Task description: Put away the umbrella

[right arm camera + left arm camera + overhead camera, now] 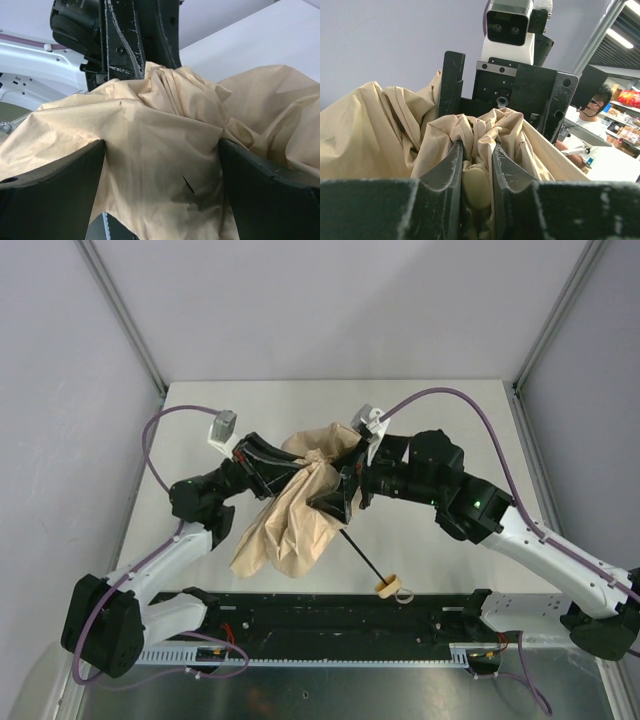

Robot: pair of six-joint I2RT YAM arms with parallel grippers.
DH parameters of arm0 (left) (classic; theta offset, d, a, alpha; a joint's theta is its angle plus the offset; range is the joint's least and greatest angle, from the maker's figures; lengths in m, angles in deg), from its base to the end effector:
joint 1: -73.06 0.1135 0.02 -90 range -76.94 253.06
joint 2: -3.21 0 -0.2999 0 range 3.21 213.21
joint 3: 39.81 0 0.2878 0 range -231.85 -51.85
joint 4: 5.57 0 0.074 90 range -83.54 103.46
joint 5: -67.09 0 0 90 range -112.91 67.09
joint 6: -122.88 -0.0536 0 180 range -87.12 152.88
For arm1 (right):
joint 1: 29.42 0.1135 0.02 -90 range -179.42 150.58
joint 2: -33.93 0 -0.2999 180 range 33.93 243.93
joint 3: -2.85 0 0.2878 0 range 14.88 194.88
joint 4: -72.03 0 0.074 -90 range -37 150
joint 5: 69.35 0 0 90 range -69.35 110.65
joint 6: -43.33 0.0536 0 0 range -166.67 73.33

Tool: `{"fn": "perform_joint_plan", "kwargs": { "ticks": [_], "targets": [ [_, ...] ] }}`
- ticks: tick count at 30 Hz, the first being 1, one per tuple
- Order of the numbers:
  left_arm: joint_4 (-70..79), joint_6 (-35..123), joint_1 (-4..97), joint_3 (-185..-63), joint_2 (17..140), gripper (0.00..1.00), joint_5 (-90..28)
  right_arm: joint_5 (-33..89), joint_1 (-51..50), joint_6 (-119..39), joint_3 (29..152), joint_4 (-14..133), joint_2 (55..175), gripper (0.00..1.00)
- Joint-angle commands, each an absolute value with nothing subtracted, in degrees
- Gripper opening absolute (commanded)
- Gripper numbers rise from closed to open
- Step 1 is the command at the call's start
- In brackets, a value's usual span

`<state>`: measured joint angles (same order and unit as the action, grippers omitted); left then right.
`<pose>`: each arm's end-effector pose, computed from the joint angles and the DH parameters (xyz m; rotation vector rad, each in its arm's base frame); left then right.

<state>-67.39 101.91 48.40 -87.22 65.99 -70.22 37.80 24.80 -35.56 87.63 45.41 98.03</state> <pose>0.1984 -0.1344 0.3839 0.5303 1.1142 -1.7676 0.1525 0.2387 0.4720 -0.8781 1.5650 1.0908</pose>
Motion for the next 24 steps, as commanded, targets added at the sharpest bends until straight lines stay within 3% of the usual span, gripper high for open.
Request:
{"fn": "perform_joint_plan", "kwargs": {
  "ticks": [1, 15, 21, 24],
  "targets": [
    [-81.93, 102.12, 46.43, -91.01, 64.52, 0.0, -68.07, 40.94, 27.18, -37.31, 88.1, 48.07, 100.06, 0.99],
    [-81.88, 98.76, 44.82, -92.76, 61.97, 0.0, -61.52, 27.62, 33.71, -33.39, 85.9, 48.66, 103.49, 0.99],
    [-81.78, 95.88, 43.85, -95.96, 62.13, 0.0, -62.63, 28.63, 34.41, -29.92, 85.02, 50.38, 106.02, 0.89],
    [-81.4, 94.01, 43.36, -98.32, 62.43, 0.0, -64.05, 29.85, 34.38, -29.37, 84.94, 51.18, 107.17, 0.75]
  ]
}}
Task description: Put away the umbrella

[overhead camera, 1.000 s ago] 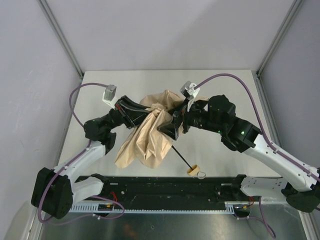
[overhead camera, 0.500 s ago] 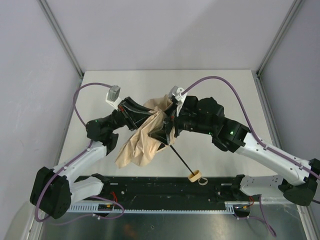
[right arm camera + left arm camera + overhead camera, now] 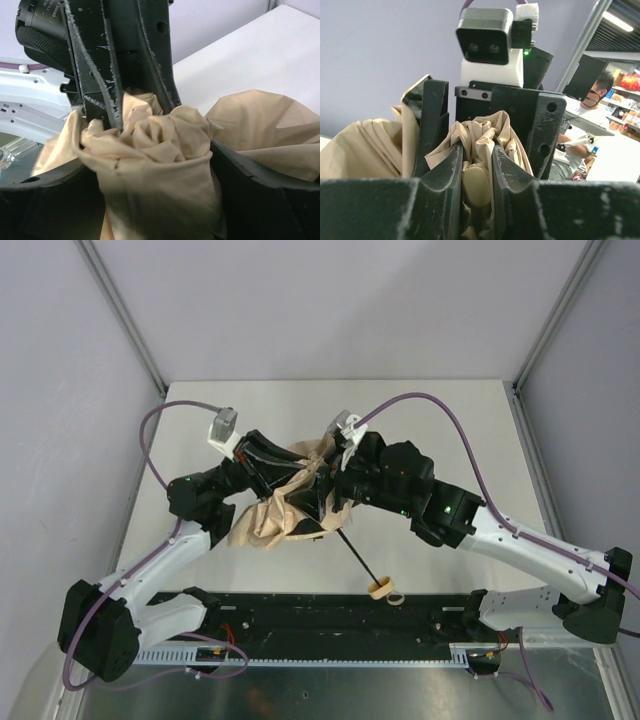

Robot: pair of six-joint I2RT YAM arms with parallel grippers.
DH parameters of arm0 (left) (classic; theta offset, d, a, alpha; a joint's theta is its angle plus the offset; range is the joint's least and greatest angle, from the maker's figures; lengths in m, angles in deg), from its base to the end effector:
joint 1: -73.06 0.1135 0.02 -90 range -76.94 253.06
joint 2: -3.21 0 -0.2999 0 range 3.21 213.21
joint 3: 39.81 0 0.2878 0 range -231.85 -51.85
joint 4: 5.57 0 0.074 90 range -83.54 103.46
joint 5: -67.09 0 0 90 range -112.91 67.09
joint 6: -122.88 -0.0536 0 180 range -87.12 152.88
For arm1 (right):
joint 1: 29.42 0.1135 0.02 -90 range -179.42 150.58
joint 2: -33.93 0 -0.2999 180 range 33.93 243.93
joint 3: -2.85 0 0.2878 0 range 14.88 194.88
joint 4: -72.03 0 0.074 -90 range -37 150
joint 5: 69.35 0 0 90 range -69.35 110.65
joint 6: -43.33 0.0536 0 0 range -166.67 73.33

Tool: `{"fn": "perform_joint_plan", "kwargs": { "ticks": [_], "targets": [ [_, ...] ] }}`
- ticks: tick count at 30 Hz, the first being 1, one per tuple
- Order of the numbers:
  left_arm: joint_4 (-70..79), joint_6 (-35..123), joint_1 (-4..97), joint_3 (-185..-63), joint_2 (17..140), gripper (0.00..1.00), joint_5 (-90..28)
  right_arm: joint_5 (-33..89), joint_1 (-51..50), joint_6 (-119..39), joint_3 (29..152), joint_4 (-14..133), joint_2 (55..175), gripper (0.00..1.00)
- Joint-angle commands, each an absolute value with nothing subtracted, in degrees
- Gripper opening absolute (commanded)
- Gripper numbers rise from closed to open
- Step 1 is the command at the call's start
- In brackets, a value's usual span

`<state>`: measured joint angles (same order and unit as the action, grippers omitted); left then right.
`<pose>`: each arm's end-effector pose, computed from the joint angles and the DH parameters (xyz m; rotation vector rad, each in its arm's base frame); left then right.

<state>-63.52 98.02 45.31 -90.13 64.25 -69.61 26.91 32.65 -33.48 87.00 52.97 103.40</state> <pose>0.1878 -0.1429 0.4037 0.5900 1.0602 -1.7511 0.1448 0.2856 0.4576 -0.8101 1.5668 1.0726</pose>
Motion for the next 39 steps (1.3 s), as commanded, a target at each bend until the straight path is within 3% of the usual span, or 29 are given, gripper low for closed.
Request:
{"fn": "perform_joint_plan", "kwargs": {
  "ticks": [1, 6, 11, 15, 19, 20, 21, 22, 23, 24, 25, 27, 33, 36, 39],
  "targets": [
    [-81.28, 93.5, 43.31, -98.99, 62.48, 0.0, -64.45, 30.39, 34.39, -29.37, 84.94, 51.42, 107.42, 0.71],
    [-81.04, 92.58, 43.06, -102.08, 63.24, 0.0, -67.17, 36.67, 34.26, -30.29, 84.84, 52.86, 108.06, 0.59],
    [-81.08, 91.59, 41.6, -103.79, 63.81, 0.0, -69.03, 46.57, 33.97, -31.2, 84.76, 56.17, 108.8, 0.32],
    [-81.08, 91.44, 40.42, -104.37, 64.07, 0.0, -70.25, 50.4, 33.46, -30.95, 84.71, 58.38, 108.51, 0.05],
    [-81.04, 91.32, 39.76, -103.78, 63.96, 0.0, -70.32, 52.42, 32.34, -29.64, 82.5, 62.74, 105.71, 0.0],
    [-80.84, 91.37, 39.76, -103.61, 63.86, 0.04, -70.08, 52.4, 31.78, -28.84, 81.21, 63.96, 104.5, 0.0],
    [-80.48, 91.52, 39.88, -103.52, 63.81, 0.18, -69.79, 52.7, 30.8, -28.04, 79.86, 65.01, 103.27, 0.0],
    [-79.86, 91.95, 40.08, -103.52, 63.7, 0.38, -69.47, 52.23, 29.87, -27.25, 78.18, 65.98, 101.52, 0.0],
    [-78.75, 92.56, 40.31, -103.7, 63.6, 0.65, -69.17, 50.9, 28.88, -26.68, 76.68, 66.2, 99.8, 0.0],
    [-76.93, 93.48, 40.69, -104.27, 63.55, 0.82, -69.07, 50.01, 27.68, -26.35, 75.44, 65.91, 98.29, 0.0],
    [-74.22, 94.43, 41.23, -105.09, 63.53, 0.91, -69.37, 49.18, 26.69, -25.96, 74.21, 65.68, 96.74, 0.0],
    [-68.03, 95.16, 42.43, -106.51, 63.09, 0.97, -70.61, 48.04, 25.1, -25.41, 71.88, 65.68, 93.89, 0.0],
    [-40.71, 89.11, 51.71, -107.33, 57.09, 0.99, -70.32, 45.67, 20.04, -24.52, 65.88, 63.0, 87.31, 0.0],
    [-17.8, 74.24, 53.88, -111.02, 54.76, 0.99, -68.12, 42.59, 16.12, -23.57, 64.91, 60.69, 85.22, 0.0],
    [-1.58, 62.39, 47.72, -113.48, 54.95, 0.98, -60.53, 40.39, 12.37, -21.47, 65.02, 60.32, 84.33, 0.0]
  ]
}}
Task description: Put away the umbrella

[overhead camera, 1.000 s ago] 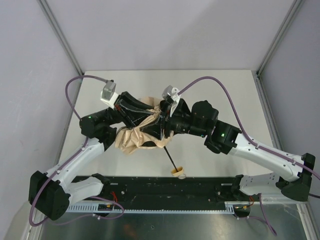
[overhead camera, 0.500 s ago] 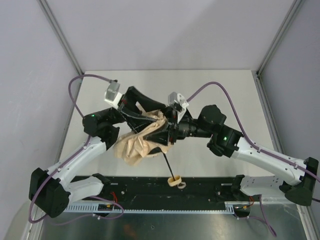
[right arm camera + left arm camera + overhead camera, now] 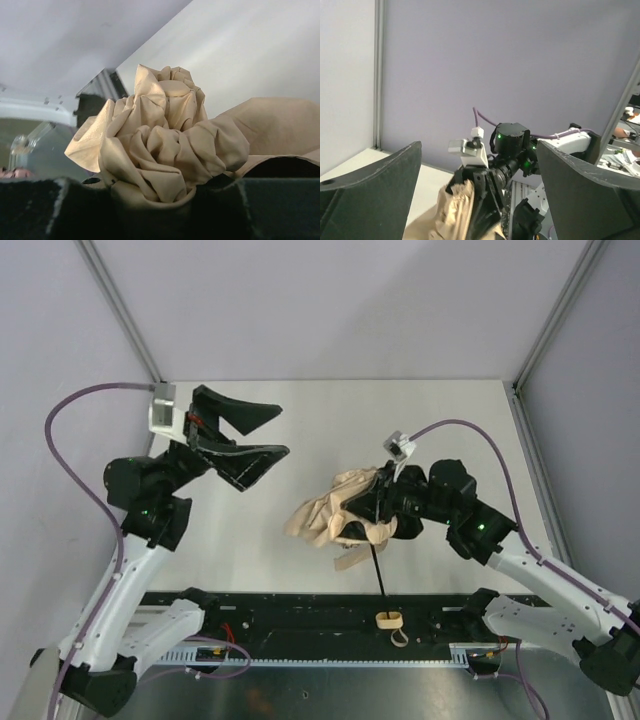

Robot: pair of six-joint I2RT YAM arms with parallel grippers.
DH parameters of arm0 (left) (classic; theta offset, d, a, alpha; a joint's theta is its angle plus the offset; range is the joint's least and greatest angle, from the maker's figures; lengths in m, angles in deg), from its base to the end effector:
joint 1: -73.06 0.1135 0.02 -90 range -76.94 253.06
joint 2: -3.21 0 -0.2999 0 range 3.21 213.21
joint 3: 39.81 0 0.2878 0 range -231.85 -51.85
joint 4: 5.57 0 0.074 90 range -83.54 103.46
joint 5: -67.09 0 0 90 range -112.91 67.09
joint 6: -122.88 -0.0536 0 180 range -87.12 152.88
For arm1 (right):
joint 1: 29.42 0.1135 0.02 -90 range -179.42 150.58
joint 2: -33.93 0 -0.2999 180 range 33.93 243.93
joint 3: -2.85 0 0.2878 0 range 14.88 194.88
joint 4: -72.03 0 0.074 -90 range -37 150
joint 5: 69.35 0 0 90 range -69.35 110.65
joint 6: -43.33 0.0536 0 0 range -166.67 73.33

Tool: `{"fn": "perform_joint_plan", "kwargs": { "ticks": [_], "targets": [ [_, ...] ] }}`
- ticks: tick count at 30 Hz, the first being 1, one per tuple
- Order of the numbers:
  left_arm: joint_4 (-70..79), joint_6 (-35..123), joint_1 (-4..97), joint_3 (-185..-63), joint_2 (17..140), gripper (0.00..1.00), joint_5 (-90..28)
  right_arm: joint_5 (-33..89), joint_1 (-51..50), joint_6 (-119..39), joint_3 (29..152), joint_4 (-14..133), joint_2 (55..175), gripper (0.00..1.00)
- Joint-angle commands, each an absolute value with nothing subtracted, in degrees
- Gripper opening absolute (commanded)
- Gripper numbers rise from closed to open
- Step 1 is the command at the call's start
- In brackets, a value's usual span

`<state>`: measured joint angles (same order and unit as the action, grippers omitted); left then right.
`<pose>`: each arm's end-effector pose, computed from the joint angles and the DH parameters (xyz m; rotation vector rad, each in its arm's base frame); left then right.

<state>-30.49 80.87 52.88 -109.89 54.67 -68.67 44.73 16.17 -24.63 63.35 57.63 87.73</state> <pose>0.1619 -0.1004 0.5167 0.5978 1.0105 -1.3857 0.1597 0.1943 0.3726 -0.7047 1.7154 1.2097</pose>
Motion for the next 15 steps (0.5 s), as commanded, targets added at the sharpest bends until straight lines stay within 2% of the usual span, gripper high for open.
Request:
{"fn": "perform_joint_plan", "kwargs": {
  "ticks": [1, 4, 7, 9, 10, 12, 15],
  "targets": [
    [1.73, 59.63, 44.31, -113.78, 55.49, 0.97, -57.28, 39.97, 11.6, -21.15, 65.31, 60.29, 84.49, 0.0],
    [6.69, 54.43, 34.63, -112.97, 57.4, 0.94, -49.64, 40.5, 10.01, -20.74, 66.04, 58.92, 84.5, 0.0],
    [10.26, 52.04, 29.03, -111.23, 59.87, 0.89, -44.37, 43.28, 9.33, -19.65, 66.75, 59.35, 83.05, 0.0],
    [10.77, 52.17, 26.9, -110.02, 62.24, 0.81, -43.61, 45.82, 9.27, -18.95, 68.08, 58.65, 82.58, 0.0],
    [11.21, 52.15, 26.29, -109.89, 63.66, 0.74, -43.99, 47.26, 9.18, -18.84, 68.95, 57.79, 82.47, 0.0],
    [15.14, 51.85, 25.82, -109.97, 66.42, 0.48, -42.84, 49.25, 8.73, -18.4, 70.32, 55.84, 81.27, 0.0],
    [17.49, 50.61, 25.74, -107.73, 67.16, 0.23, -44.96, 53.66, 5.39, -15.9, 71.38, 55.09, 78.6, 0.0]
  ]
}}
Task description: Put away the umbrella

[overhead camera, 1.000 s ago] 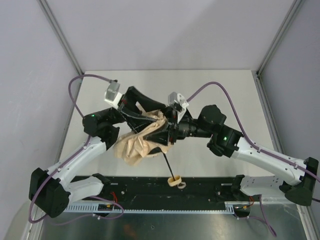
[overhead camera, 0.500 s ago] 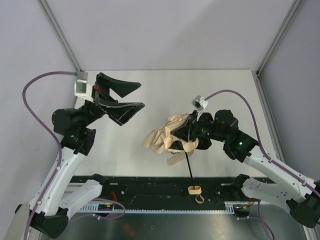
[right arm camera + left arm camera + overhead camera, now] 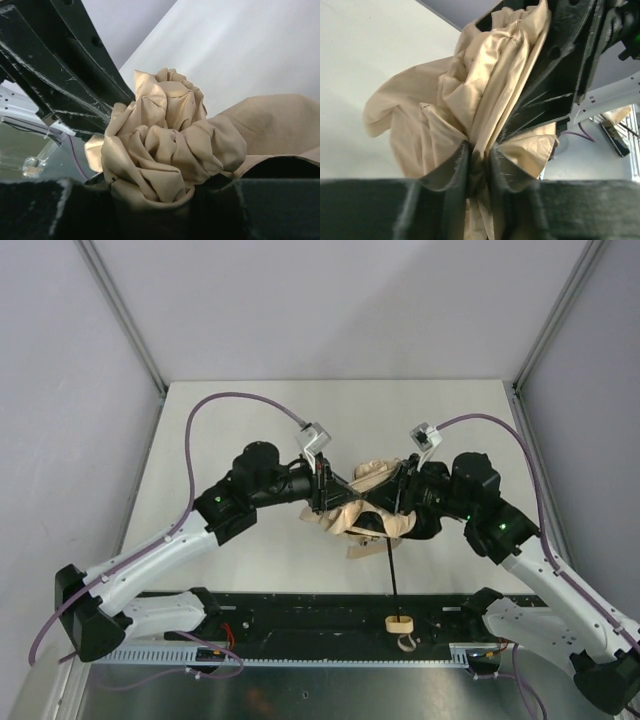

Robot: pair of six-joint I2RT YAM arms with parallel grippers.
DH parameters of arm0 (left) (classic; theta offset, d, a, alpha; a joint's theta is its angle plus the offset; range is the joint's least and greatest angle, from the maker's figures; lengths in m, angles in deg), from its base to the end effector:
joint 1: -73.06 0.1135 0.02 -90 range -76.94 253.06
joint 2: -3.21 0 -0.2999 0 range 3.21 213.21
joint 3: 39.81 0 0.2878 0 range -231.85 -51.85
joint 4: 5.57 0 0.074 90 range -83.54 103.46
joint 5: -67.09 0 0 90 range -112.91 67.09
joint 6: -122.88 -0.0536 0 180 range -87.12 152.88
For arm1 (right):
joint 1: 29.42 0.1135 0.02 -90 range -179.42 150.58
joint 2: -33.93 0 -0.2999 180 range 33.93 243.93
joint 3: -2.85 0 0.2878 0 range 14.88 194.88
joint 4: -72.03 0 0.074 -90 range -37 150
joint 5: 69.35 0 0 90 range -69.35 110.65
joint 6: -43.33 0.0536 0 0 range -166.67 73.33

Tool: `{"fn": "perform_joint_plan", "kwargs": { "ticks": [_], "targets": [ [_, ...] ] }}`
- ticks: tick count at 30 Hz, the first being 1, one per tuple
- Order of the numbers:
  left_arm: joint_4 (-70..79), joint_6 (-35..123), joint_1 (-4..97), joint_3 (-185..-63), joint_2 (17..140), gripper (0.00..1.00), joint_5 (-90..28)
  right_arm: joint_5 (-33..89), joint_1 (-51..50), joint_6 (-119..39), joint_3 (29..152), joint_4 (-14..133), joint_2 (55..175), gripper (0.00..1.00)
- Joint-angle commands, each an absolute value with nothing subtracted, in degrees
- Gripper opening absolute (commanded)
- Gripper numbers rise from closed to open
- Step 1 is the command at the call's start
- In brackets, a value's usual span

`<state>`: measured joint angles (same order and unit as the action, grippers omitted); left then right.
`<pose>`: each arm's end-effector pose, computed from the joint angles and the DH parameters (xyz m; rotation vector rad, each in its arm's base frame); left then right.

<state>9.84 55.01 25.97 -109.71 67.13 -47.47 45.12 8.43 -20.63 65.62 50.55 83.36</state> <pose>0.1849 -0.2316 0.3927 0.7376 1.7434 -1.2297 0.1653 0.1565 0.3903 -0.5272 1.7738 1.1690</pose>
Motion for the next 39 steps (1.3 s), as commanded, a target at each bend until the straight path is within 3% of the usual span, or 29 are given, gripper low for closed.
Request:
{"fn": "perform_joint_plan", "kwargs": {
  "ticks": [1, 3, 7, 8, 12, 14, 20, 28, 33, 39],
  "targets": [
    [17.99, 50.18, 25.76, -106.59, 66.65, 0.12, -44.44, 56.89, 3.5, -14.19, 71.74, 55.74, 78.5, 0.0],
    [20.86, 48.94, 26.1, -105.22, 65.5, 0.03, -39.57, 64.38, -0.99, -9.55, 71.97, 58.3, 78.58, 0.0],
    [26.25, 47.02, 28.92, -103.94, 62.85, 0.02, -34.1, 74.04, -8.74, -3.36, 72.26, 65.26, 79.72, 0.0],
    [27.12, 46.89, 29.63, -103.82, 61.73, 0.07, -33.16, 75.87, -10.82, -2.38, 72.49, 66.54, 80.42, 0.0],
    [28.94, 46.26, 33.71, -104.21, 56.35, 0.51, -31.1, 79.29, -17.97, -1.3, 74.3, 69.62, 85.45, 0.0],
    [29.48, 46.11, 36.2, -105.56, 53.56, 0.66, -31.18, 77.63, -18.93, -4.48, 76.61, 67.61, 88.43, 0.0],
    [29.66, 46.59, 41.64, -109.21, 49.86, 0.84, -32.07, 50.38, -15.43, -34.3, 94.14, 45.48, 100.73, 0.0],
    [27.03, 53.77, 42.56, -105.42, 48.26, 0.91, -30.08, 6.76, -8.35, -71.95, 108.2, 50.44, 123.84, 0.0],
    [26.95, 62.31, 42.8, -98.89, 43.54, 0.91, -21.51, -11.66, 0.64, -98.8, 100.96, 70.82, 134.57, 0.0],
    [27.09, 74.91, 44.38, -88.71, 38.33, 0.91, -14.37, -14.47, 12.25, -100.78, 88.89, 79.29, 139.32, 0.0]
  ]
}}
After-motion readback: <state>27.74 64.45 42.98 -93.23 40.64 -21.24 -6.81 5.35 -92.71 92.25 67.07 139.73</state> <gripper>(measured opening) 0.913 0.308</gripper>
